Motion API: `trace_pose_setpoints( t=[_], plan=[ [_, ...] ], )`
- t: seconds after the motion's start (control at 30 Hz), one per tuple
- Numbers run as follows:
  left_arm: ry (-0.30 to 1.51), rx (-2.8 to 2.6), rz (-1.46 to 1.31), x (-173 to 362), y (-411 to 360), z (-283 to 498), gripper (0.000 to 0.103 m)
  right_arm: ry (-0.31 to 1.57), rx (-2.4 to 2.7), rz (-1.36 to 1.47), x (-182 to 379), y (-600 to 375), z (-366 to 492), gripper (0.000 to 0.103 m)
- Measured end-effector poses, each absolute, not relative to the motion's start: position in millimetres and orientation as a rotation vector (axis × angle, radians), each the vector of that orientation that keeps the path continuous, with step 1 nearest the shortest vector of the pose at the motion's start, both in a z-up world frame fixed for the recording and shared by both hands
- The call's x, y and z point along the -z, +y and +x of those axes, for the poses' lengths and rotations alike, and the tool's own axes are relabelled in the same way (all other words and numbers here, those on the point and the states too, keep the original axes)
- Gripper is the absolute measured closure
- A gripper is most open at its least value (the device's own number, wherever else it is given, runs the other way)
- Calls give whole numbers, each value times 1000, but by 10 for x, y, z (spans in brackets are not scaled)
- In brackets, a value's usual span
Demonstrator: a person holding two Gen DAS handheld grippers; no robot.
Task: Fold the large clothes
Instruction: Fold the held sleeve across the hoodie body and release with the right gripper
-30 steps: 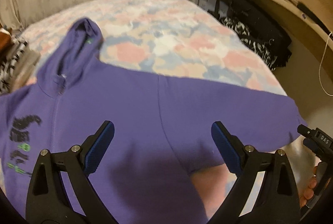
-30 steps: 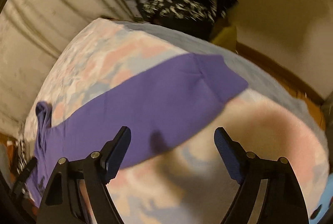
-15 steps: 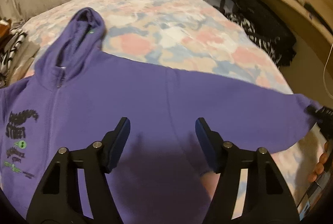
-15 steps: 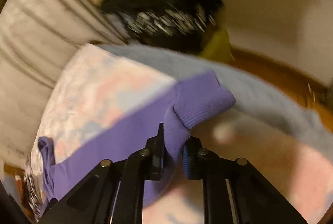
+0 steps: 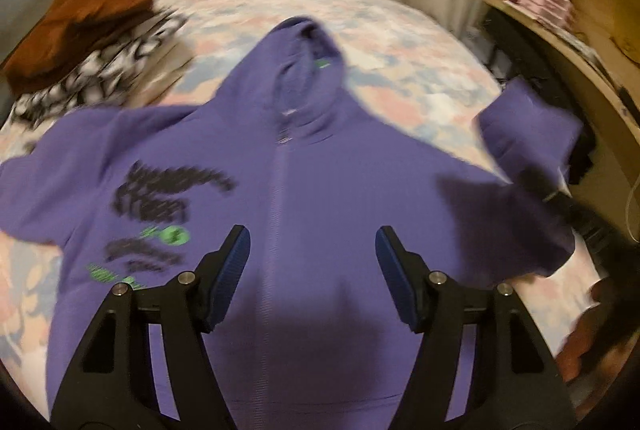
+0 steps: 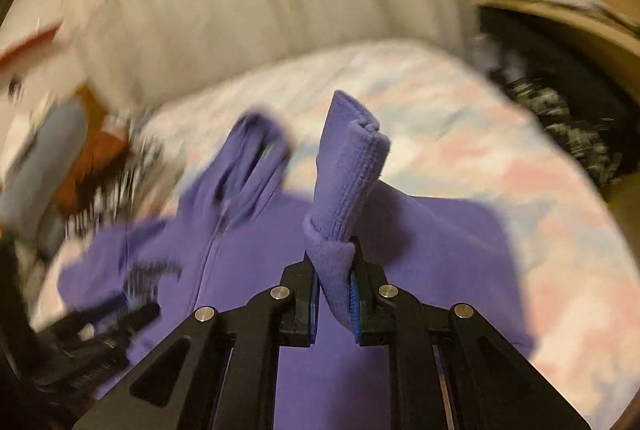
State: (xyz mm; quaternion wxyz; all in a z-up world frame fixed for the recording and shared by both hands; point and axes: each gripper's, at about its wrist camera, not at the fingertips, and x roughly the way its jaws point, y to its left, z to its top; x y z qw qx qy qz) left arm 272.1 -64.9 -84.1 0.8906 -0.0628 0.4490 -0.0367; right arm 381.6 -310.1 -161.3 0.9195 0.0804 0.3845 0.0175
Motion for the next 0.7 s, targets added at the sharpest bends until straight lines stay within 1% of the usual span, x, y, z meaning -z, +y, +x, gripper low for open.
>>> trace_pose_setpoints(
  t=[0.17, 0.23, 0.27, 0.3, 0.33, 0.37, 0.43, 0.5, 0.57, 0.7],
  plan=[
    [1018, 83, -196, 1148, -230, 2665, 40, 959, -38, -26, 2298, -2399, 4002, 91],
    [1027, 108, -218, 1226, -193, 2648, 40, 988, -31, -74, 2420, -2318, 3966, 85],
    [1027, 123, -228, 1249, -164, 2635, 40, 993, -35, -91, 2425, -2293, 3949, 75],
    [1031, 147, -248, 1264, -151, 2624, 40, 993, -44, -92, 2421, -2293, 3909, 55],
    [1034, 165, -262, 1285, -180, 2647, 40, 992, -58, -80, 2359, -2306, 3875, 46],
    [1038, 201, -288, 1310, -212, 2659, 40, 984, -63, -76, 2417, -2343, 3811, 34],
    [1035, 239, -321, 1327, -232, 2669, 40, 955, -73, -90, 2312, -2389, 3695, 33],
    [1033, 270, -348, 1337, -259, 2668, 40, 945, -82, -99, 2399, -2371, 3529, 33],
    [1038, 295, -376, 1357, -273, 2671, 40, 936, -94, -77, 2295, -2422, 3360, 33],
    [1049, 344, -418, 1396, -321, 2708, 40, 925, -96, -3, 2330, -2594, 3118, 33]
  ],
)
